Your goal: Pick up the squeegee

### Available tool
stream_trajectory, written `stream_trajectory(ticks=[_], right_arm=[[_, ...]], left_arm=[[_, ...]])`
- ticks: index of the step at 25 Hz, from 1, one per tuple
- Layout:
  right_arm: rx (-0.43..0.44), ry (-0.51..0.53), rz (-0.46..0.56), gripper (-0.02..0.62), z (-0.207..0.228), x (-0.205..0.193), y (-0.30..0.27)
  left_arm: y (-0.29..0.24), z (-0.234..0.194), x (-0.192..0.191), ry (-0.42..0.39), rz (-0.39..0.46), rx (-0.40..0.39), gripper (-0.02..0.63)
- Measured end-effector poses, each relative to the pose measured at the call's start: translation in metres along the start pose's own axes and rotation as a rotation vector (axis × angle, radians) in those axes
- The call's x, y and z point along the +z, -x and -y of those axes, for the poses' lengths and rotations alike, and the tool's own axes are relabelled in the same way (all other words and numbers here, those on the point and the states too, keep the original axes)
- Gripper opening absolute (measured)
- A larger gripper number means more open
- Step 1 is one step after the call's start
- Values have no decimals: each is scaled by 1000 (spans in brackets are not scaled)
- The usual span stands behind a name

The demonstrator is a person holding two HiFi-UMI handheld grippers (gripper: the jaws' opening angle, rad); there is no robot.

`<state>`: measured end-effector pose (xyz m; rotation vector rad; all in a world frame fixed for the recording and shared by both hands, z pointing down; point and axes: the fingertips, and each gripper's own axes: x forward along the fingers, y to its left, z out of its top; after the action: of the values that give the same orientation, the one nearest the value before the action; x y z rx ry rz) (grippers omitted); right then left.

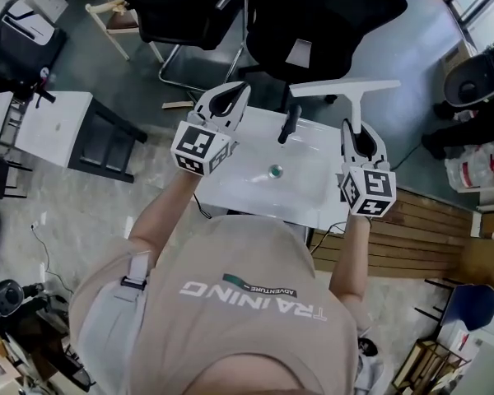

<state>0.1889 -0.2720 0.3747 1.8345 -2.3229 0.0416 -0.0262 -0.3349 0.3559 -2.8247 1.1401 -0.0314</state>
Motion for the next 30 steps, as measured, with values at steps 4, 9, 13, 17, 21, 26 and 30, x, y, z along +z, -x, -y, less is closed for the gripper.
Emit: stream_trajectory(ticks=[4,9,13,17,21,26,30], right_arm=[[13,27,68,86,-11,27,2],[24,20,119,86,-22,51,8],[32,22,153,86,-31,66,17],[60,-10,184,86,-35,80,23],[58,-6,194,86,-37,86,27],[59,-11,202,87,-37,92,27],[74,-18,203,86,-37,93,27]], left_arm=[[1,-5,21,24,38,7,12],[6,-14,41,35,76,20,12],[15,-16,56,19,97,30,12],[23,-17,64,25,110,54,12],[30,-17,65,37,104,76,12],[32,-21,75,27,112,99,12],[31,-19,83,17,125,109,12]])
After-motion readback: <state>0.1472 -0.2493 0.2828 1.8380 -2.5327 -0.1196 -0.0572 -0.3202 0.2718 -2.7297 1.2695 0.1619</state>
